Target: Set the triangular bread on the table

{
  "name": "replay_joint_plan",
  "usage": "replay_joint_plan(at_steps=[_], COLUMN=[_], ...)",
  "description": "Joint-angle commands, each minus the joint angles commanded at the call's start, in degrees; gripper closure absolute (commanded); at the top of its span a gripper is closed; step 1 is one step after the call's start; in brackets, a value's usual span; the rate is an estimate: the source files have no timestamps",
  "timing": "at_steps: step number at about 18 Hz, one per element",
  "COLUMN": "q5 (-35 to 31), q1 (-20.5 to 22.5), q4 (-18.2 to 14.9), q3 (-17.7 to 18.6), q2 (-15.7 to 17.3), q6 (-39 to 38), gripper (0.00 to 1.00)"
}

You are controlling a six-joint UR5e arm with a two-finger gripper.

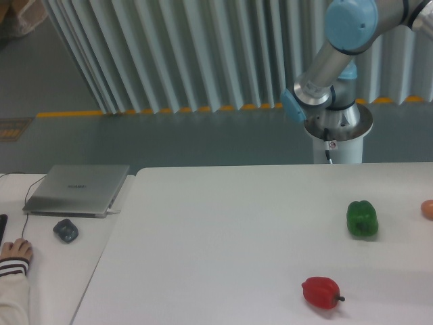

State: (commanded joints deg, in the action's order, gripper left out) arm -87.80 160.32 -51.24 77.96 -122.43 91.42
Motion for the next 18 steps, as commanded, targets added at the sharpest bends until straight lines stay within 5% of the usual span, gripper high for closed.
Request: replay_joint_plan(at_steps=[1,2,4,6,9,10,11,18], q5=[0.0,0.0,0.0,0.0,-0.1,-0.1,-0.2,-0.3], q1=[-0.1,-0.3,-0.5,-0.5,-0.4,-0.4,-0.4,-0.7], q4=[0.1,0.2,0.3,0.4,0.7,0.9,2.0,5.2], q3=[0.0,0.0,-0.5,-1.0,-1.4,-1.4,-1.3,-1.3], q2=[-0.2,-0.5,-1.2,-1.7,-2.3,-2.6,-2.8,-5.1], q6=[-0.2,-0.3,-0.6,-1.0,-1.1,-1.1,-1.2,-2.2], gripper=[0.75,0.68,0.65,0.46,0.39,0.09,0.01,0.00])
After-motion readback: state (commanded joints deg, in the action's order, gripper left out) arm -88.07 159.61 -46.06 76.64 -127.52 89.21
